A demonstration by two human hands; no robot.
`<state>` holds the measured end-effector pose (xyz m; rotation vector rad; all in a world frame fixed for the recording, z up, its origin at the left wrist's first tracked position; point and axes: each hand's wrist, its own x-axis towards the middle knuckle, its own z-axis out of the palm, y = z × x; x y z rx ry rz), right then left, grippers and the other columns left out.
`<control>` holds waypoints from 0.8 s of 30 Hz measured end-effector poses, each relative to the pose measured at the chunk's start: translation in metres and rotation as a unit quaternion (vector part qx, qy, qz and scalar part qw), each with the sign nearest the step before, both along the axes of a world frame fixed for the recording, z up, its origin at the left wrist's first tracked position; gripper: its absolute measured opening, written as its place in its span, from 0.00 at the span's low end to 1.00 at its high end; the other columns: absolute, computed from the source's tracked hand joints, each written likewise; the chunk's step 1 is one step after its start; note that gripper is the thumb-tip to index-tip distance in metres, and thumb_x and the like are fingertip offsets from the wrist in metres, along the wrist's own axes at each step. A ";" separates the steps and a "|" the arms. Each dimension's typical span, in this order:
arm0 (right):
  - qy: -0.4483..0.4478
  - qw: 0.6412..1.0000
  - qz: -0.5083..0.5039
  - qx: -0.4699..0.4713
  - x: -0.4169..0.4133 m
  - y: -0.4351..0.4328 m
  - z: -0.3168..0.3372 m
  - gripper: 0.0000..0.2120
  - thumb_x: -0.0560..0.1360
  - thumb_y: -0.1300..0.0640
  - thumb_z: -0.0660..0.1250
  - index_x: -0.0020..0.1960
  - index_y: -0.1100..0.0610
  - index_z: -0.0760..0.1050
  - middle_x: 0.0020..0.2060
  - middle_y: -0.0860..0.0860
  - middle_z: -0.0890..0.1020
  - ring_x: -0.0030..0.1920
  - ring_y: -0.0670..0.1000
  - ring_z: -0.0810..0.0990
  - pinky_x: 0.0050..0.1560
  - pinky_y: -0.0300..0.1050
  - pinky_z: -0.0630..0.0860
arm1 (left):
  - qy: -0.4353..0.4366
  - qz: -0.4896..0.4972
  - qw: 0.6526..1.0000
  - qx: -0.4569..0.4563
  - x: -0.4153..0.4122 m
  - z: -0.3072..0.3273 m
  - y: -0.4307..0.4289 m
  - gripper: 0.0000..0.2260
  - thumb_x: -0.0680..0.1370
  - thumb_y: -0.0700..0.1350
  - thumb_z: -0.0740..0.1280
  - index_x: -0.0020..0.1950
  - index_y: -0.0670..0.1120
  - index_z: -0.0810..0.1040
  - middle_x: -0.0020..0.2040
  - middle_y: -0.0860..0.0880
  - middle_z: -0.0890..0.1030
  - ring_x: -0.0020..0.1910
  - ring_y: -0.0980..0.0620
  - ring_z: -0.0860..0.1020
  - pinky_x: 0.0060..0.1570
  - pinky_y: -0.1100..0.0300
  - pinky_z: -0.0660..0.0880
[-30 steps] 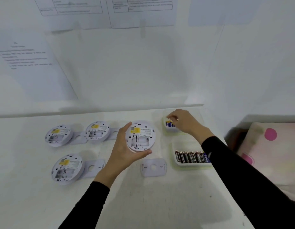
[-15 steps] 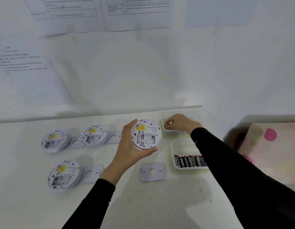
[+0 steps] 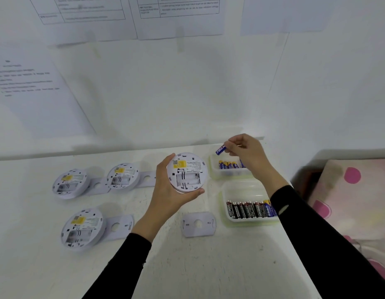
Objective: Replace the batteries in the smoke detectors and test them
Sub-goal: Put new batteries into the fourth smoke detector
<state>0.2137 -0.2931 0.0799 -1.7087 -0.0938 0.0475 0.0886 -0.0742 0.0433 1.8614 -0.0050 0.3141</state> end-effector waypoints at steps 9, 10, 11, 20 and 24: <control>-0.004 0.991 0.024 0.128 -0.069 0.003 0.035 0.08 0.73 0.64 0.71 0.49 0.68 0.77 0.43 0.58 0.85 0.43 0.53 0.84 0.50 0.44 0.81 | 0.022 -0.032 0.995 -0.095 0.001 0.012 -0.019 0.48 0.64 0.33 0.81 0.74 0.52 0.57 0.67 0.61 0.68 0.64 0.66 0.73 0.61 0.59 0.77; -0.003 0.991 0.025 0.131 -0.075 0.005 0.034 0.08 0.73 0.65 0.71 0.48 0.68 0.77 0.43 0.59 0.85 0.42 0.53 0.84 0.50 0.43 0.81 | 0.024 -0.032 0.994 -0.103 0.001 0.014 -0.021 0.48 0.64 0.32 0.80 0.75 0.51 0.57 0.66 0.62 0.68 0.62 0.69 0.73 0.59 0.61 0.78; -0.003 0.991 0.030 0.132 -0.080 0.007 0.033 0.08 0.73 0.65 0.71 0.48 0.69 0.76 0.43 0.59 0.85 0.43 0.53 0.84 0.49 0.43 0.81 | 0.026 -0.035 0.993 -0.112 0.001 0.015 -0.022 0.48 0.65 0.31 0.80 0.75 0.50 0.56 0.66 0.62 0.68 0.61 0.70 0.74 0.57 0.63 0.78; -0.043 0.996 0.050 0.058 -0.098 0.016 0.016 0.04 0.72 0.62 0.73 0.44 0.62 0.79 0.42 0.54 0.86 0.47 0.56 0.83 0.53 0.47 0.79 | 0.097 -0.049 0.918 -0.381 0.000 0.029 -0.025 0.27 0.76 0.57 0.60 0.75 0.53 0.63 0.67 0.47 0.77 0.57 0.44 0.83 0.45 0.47 0.83; -0.091 0.995 0.041 -0.011 -0.099 0.020 0.012 0.02 0.72 0.60 0.73 0.42 0.57 0.81 0.40 0.46 0.85 0.43 0.46 0.83 0.49 0.39 0.78 | 0.094 -0.054 0.925 -0.364 0.003 0.030 -0.026 0.18 0.83 0.54 0.55 0.73 0.54 0.65 0.65 0.48 0.78 0.58 0.44 0.82 0.46 0.45 0.83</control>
